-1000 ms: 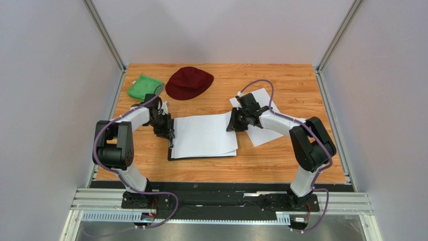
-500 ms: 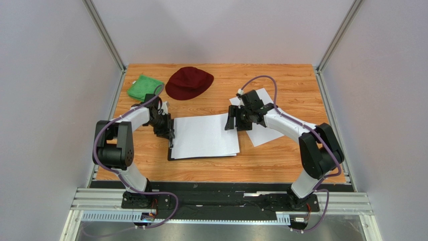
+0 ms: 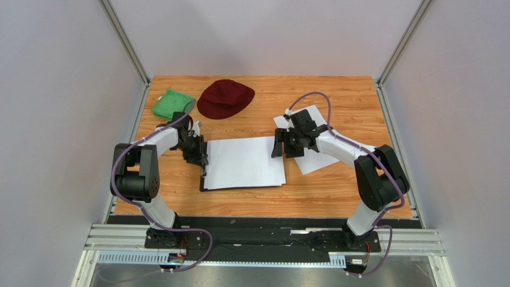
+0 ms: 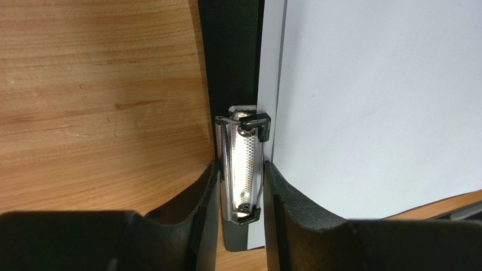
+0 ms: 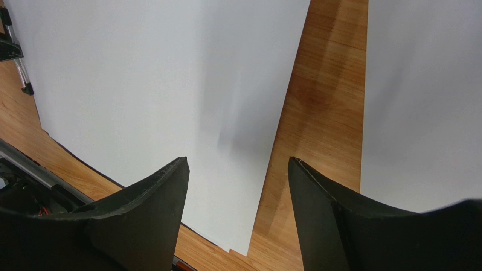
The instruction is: Put the files into the folder
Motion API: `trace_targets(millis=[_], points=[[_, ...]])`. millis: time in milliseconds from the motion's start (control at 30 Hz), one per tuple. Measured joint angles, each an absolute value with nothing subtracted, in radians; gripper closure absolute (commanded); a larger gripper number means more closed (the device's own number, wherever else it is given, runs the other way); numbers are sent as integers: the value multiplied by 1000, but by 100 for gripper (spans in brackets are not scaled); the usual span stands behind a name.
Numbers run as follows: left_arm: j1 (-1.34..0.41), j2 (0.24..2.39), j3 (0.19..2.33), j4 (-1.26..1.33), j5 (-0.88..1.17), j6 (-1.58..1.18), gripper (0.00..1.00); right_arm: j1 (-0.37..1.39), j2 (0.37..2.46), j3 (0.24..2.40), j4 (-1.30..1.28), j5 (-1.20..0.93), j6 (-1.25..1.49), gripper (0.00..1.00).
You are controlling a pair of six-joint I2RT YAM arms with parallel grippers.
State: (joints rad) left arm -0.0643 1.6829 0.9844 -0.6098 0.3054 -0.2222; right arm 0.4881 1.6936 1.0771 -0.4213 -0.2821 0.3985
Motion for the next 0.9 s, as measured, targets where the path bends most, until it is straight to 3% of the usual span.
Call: trace_targets(millis=[300, 400, 500, 533, 633, 900], points=[[-64, 1684, 984, -609, 319, -229, 100, 481, 1788, 1074, -346, -378, 404, 34], [-64, 1687, 984, -609, 336, -231, 100, 481, 1802, 1074, -329, -383, 407, 39], [-64, 1689, 984, -609, 350, -230, 100, 481, 1817, 1074, -326, -374, 411, 52], [-64, 1689, 984, -609, 355, -230, 100, 481, 1819, 1074, -327, -368, 411, 61], [-56, 1691, 984, -609, 372, -230, 100, 478, 1829, 1074, -327, -350, 410, 69], [-17, 1691, 984, -590, 444, -226, 100, 473, 1840, 1089, -328, -326, 413, 73]])
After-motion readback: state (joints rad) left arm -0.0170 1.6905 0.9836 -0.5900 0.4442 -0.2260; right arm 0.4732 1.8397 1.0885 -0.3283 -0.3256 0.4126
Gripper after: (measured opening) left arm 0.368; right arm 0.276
